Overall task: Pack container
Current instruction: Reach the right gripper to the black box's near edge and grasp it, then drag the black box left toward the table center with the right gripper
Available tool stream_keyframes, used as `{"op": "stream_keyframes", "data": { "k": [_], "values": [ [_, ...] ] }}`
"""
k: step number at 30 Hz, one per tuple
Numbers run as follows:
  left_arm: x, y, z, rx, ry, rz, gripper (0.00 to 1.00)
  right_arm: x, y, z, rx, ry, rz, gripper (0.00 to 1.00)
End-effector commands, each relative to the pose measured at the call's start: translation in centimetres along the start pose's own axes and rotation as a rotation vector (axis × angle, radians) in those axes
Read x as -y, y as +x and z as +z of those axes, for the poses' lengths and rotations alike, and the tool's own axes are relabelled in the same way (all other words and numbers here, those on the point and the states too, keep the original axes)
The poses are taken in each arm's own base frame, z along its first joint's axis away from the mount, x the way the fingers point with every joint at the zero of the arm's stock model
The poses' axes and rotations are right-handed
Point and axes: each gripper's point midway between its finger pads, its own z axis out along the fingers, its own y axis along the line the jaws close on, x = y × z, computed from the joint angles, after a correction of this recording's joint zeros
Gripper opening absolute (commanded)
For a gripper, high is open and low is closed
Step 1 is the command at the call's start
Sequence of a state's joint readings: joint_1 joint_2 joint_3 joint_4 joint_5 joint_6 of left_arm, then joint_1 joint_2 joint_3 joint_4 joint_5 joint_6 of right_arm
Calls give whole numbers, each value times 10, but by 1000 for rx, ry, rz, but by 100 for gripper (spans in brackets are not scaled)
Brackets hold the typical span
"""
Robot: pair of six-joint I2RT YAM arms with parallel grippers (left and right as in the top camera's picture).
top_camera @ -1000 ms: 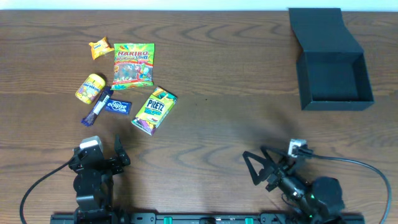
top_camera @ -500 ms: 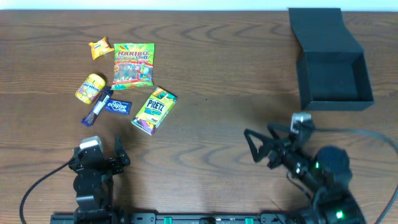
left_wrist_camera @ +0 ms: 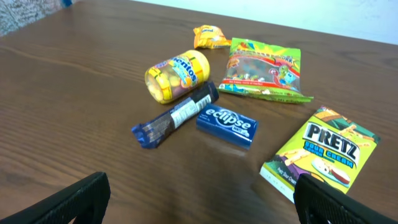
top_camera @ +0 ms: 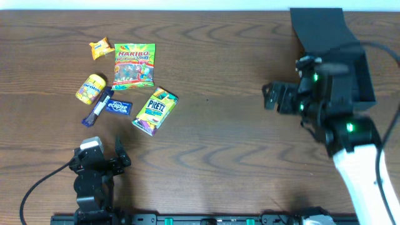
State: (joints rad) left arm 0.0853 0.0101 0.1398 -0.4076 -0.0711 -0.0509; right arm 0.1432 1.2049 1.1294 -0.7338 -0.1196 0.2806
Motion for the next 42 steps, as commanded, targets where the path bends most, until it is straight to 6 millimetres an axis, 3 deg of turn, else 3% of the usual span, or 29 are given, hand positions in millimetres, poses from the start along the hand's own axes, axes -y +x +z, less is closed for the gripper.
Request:
{"op": "stream_keyframes", "data": {
  "k": [1, 7, 15, 24, 27, 33, 39, 42],
  "values": [
    [-4, 8, 3, -18, -17, 11, 96, 27, -20, 13, -9, 116, -25, 99],
    [-4, 8, 3, -18, -17, 11, 95, 89, -31, 51, -56, 309, 12, 99],
    [-4, 8, 3, -18, -17, 11, 95, 128, -38, 104, -53, 383, -13, 99],
    [-4, 8, 3, -18, -17, 11, 95, 166, -9, 148, -153, 418, 36, 97],
    [-4, 8, 3, -18, -17, 11, 96, 167, -2, 158, -174, 406, 40, 68],
    [-4, 8, 3, -18, -17, 11, 95, 160, -11, 162, -138, 365, 44, 3],
    [-4, 8, 3, -18, -17, 11, 95, 159, -16, 163, -117, 357, 41, 1],
    [-4, 8, 3, -18, -17, 11, 95, 147, -13, 167, -131, 288, 46, 1]
  ]
}}
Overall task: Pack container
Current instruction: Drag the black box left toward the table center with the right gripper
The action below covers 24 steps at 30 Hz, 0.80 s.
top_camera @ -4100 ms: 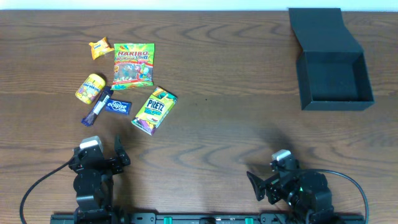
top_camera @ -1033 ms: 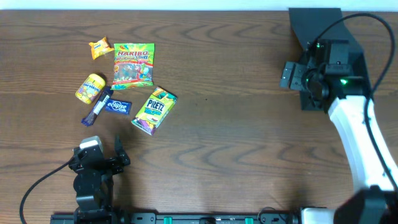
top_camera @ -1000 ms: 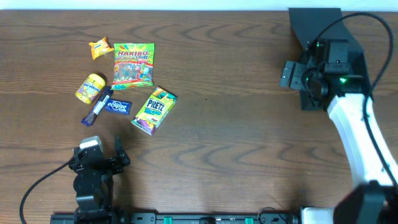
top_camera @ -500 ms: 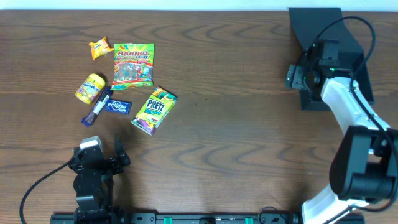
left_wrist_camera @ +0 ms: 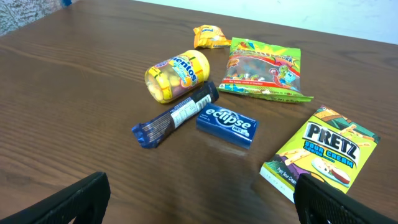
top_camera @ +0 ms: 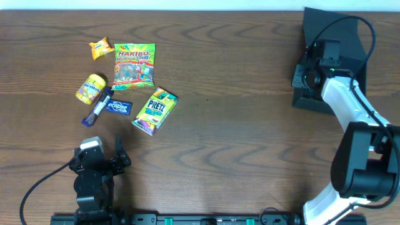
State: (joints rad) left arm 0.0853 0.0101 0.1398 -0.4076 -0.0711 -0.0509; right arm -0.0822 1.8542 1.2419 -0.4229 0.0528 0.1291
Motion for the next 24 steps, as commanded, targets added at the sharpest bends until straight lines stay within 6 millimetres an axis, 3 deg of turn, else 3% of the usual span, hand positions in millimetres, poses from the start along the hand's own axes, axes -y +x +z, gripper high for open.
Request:
{"op": "stream_keyframes", "data": {
  "k": [1, 10, 19, 24],
  "values": [
    [-4, 8, 3, -18, -17, 11, 95, -12, -9, -4, 17, -69, 6, 1],
    [-4, 8, 3, -18, -17, 11, 95, -45, 3, -16, -50, -183, 7, 1],
    [-4, 8, 3, -18, -17, 11, 95, -149, 11, -65, -81, -173, -73, 1],
    [-4, 8, 3, -18, -17, 11, 95, -218, 36, -88, -72, -250, -135, 1]
  ]
}}
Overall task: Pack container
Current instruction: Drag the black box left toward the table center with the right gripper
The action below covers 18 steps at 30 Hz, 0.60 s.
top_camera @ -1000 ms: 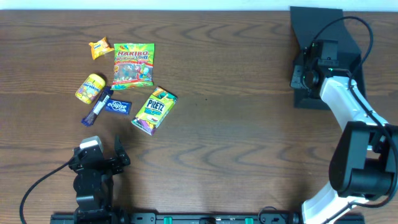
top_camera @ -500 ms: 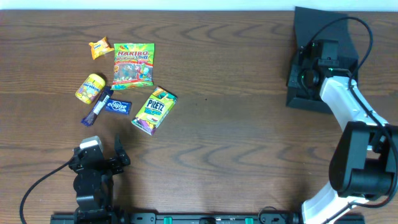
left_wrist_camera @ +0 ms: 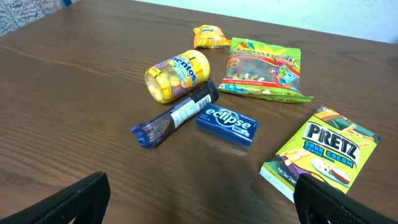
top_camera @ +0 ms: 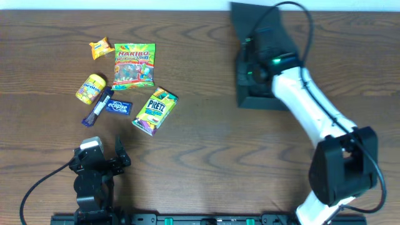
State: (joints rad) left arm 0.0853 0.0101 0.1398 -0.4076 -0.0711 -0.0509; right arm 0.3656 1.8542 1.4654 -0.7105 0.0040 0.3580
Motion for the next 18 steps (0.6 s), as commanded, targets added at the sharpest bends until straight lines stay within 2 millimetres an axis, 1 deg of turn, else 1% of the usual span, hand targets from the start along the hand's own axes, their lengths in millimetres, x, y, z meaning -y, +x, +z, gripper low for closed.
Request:
{"op": "stream_keyframes", "data": {
  "k": [1, 4, 6, 9, 12, 14, 18],
  "values": [
    [-4, 8, 3, -18, -17, 11, 95, -33, -3, -11, 51, -9, 22, 1],
    [-4, 8, 3, -18, -17, 11, 95, -68, 9, -14, 74, -21, 0, 1],
    [-4, 8, 3, -18, -17, 11, 95, -85, 15, -15, 91, -21, -5, 1],
    [-4, 8, 3, -18, -17, 11, 95, -105, 22, -16, 114, -26, -4, 1],
    [-4, 8, 3, -18, -17, 11, 95, -132, 31, -14, 126, -70, -25, 1],
    [-4, 8, 3, -18, -17, 11, 95, -142, 37, -9, 125, -78, -43, 1],
    [-4, 8, 3, -18, -17, 11, 95, -145, 46, 2, 111, -56, -32, 1]
  ]
}}
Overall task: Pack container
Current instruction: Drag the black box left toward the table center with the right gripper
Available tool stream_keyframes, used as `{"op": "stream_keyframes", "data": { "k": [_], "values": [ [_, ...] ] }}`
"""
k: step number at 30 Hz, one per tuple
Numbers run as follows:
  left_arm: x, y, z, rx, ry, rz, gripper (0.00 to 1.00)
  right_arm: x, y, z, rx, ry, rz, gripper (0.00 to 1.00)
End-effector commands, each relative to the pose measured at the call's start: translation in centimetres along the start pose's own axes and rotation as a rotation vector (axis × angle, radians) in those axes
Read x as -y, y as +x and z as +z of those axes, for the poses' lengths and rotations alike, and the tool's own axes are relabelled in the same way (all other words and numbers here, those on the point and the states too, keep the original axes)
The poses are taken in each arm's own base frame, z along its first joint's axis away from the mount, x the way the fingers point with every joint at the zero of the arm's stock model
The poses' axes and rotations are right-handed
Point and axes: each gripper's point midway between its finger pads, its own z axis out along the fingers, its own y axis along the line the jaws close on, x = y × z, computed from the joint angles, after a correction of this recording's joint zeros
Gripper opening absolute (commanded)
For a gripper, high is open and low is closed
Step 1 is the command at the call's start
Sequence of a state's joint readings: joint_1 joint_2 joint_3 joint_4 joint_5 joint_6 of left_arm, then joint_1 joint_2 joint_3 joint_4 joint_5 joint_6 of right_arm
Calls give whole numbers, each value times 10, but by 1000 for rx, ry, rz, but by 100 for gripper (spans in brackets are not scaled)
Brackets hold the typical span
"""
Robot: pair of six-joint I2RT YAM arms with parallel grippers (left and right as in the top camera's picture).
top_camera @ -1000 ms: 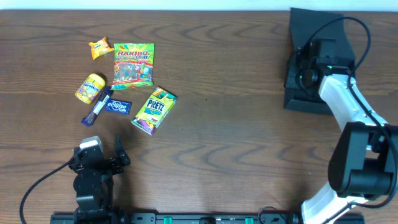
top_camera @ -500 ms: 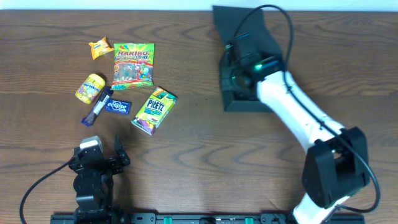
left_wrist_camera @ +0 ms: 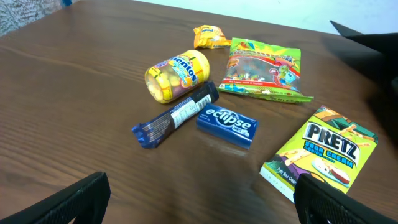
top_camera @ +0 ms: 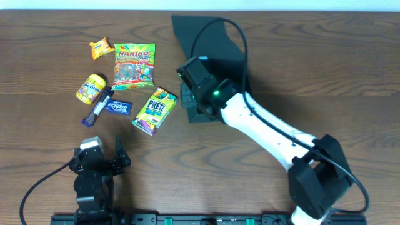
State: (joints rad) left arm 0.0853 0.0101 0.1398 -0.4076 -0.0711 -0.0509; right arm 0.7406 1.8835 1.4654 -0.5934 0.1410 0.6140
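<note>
The black container (top_camera: 212, 37) stands open at the table's back middle, its edge showing at the right of the left wrist view (left_wrist_camera: 368, 48). My right gripper (top_camera: 189, 100) is shut on its left front edge, beside the green-yellow Pretz box (top_camera: 155, 110). To the left lie the Haribo bag (top_camera: 134, 64), a yellow Mentos tub (top_camera: 90, 88), a blue Eclipse pack (top_camera: 117, 107), a dark bar wrapper (top_camera: 98, 111) and a small orange packet (top_camera: 100, 47). My left gripper (top_camera: 100, 152) stands open near the front edge, short of the snacks (left_wrist_camera: 199, 211).
The right arm (top_camera: 269, 134) stretches diagonally across the table from the front right. A cable (top_camera: 37, 184) runs from the left arm toward the front left edge. Bare wood lies between the left gripper and the snacks.
The right gripper and the black container have moved left, from the back middle-right to right beside the Pretz box. The left gripper and the snacks have not moved.
The right gripper was at the black container at the far right of the table. Then the container stood a little turned at the back right, then at the back middle-right, and now next to the snacks. The left gripper stayed open and still.
</note>
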Motion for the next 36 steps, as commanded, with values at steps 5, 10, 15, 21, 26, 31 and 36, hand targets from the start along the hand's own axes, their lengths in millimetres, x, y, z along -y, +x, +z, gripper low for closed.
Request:
{"op": "stream_keyframes", "data": {
  "k": [5, 10, 15, 21, 26, 31, 36],
  "values": [
    [-4, 8, 3, -18, -17, 11, 95, 0, -1, 17, 18, 49, 23, 1],
    [-4, 8, 3, -18, -17, 11, 95, -7, -10, 13, 43, 21, 28, 83],
    [-4, 8, 3, -18, -17, 11, 95, -4, -36, -12, 69, 72, -24, 85],
    [-4, 8, 3, -18, -17, 11, 95, 42, -65, -36, 81, 227, -50, 84],
    [-4, 8, 3, -18, -17, 11, 95, 119, -72, -38, 3, 345, 48, 85],
    [-4, 8, 3, -18, -17, 11, 95, 170, -77, -36, -55, 352, 71, 84],
    [-4, 8, 3, -18, -17, 11, 95, 181, -60, -7, -123, 217, 64, 78]
  ]
}}
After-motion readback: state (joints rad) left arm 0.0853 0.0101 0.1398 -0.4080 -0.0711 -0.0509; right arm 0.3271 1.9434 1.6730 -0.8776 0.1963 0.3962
